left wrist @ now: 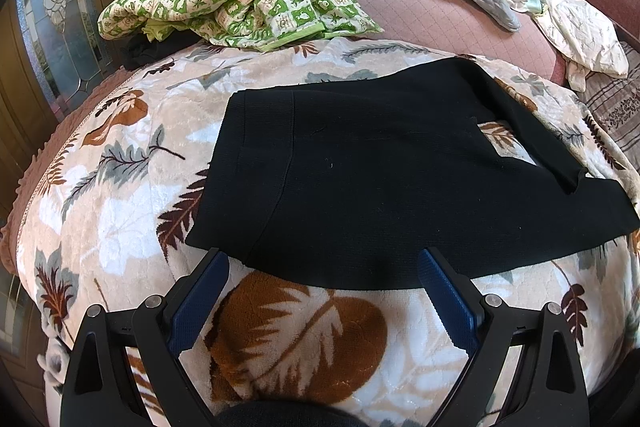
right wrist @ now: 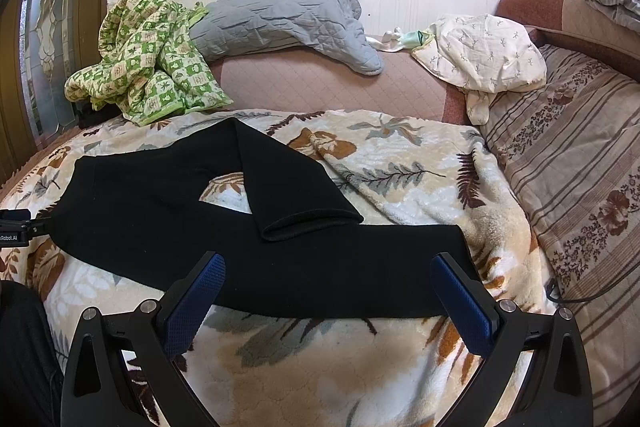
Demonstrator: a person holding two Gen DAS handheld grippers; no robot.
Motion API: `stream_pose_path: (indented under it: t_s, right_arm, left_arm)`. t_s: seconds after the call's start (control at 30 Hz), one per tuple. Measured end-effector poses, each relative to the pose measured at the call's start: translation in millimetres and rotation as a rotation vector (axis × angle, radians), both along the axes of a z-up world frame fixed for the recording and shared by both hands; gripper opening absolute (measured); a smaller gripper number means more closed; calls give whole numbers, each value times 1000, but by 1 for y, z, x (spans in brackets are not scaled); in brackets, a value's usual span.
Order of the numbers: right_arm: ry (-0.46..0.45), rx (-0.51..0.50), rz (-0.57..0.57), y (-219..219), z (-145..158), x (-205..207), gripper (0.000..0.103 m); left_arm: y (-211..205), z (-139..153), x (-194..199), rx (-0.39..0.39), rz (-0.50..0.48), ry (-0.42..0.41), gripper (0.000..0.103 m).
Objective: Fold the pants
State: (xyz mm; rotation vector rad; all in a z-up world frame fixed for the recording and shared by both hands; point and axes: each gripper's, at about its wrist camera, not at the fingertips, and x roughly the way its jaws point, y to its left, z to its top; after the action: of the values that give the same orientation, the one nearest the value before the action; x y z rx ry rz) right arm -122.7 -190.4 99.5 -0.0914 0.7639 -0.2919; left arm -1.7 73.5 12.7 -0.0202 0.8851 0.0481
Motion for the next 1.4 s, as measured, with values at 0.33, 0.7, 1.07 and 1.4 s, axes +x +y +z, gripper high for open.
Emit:
stream_pose_path:
  t_s: [0.33, 0.7, 1.07, 1.4]
  right_arm:
    - [-19, 32, -32, -9, 3, -2, 102]
    - [-32, 66, -76, -17, 5, -7, 102]
    - [-183, 447, -434, -135, 11, -59, 101]
    - [-189, 957, -472, -192, -44, -62, 72]
  left_arm:
    - [125, -12, -5, -678, 42, 26, 89]
    - [167, -62, 44, -946, 125, 139, 89]
    - [151, -58, 24, -828, 235, 174, 22]
    - [124, -18, -9, -683, 220, 62, 3]
